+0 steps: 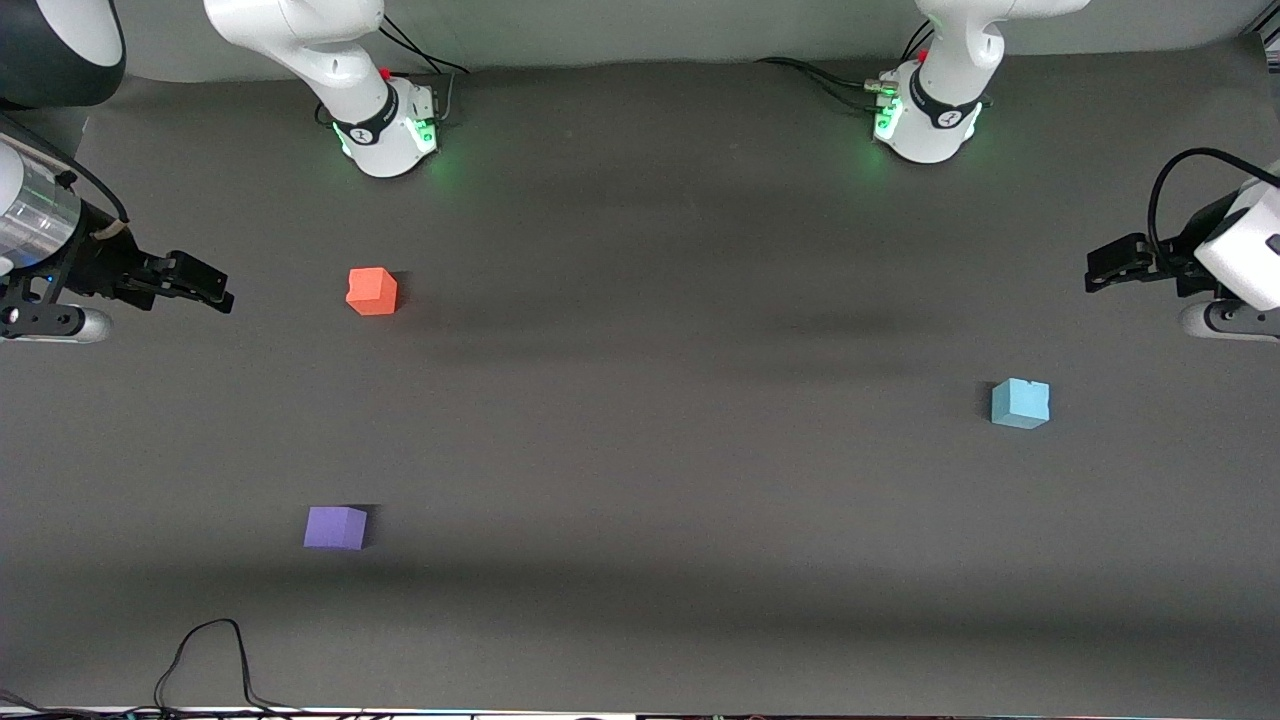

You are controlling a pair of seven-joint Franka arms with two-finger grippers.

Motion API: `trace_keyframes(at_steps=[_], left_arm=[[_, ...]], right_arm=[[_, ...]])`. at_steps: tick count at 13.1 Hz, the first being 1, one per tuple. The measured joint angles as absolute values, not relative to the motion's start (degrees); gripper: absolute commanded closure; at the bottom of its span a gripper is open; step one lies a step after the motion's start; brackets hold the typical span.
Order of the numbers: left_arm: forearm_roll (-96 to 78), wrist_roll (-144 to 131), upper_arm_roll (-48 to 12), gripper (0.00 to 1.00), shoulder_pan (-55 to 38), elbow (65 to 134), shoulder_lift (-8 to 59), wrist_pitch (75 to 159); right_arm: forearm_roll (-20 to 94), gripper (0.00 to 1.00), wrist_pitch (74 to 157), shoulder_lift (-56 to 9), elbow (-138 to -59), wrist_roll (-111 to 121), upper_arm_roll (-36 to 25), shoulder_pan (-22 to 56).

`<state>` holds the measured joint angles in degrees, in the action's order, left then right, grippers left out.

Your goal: Place blue block between orange and purple blocks

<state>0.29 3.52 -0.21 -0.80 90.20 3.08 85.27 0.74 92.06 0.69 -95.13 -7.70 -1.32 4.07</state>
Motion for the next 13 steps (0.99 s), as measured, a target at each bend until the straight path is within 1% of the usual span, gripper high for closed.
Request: trace_keyframes(at_steps=[6, 9, 13], left_arm=[[0.4, 4.3, 0.0, 0.00, -0.7, 90.2, 3.1, 84.8], [1.3, 8.7, 1.2, 0.00, -0.5, 90.8, 2.6, 84.0], [1.7, 16.0, 3.8, 0.00, -0.2, 96.2, -2.0, 85.2]], right_arm=[[0.7, 0.00, 92.1, 0.7, -95.1, -7.7, -1.2, 4.1], [0.7, 0.00, 92.1, 0.7, -95.1, -7.7, -1.2, 4.1], [1.2, 0.00, 92.6, 0.7, -95.1, -7.7, -1.2, 4.1]])
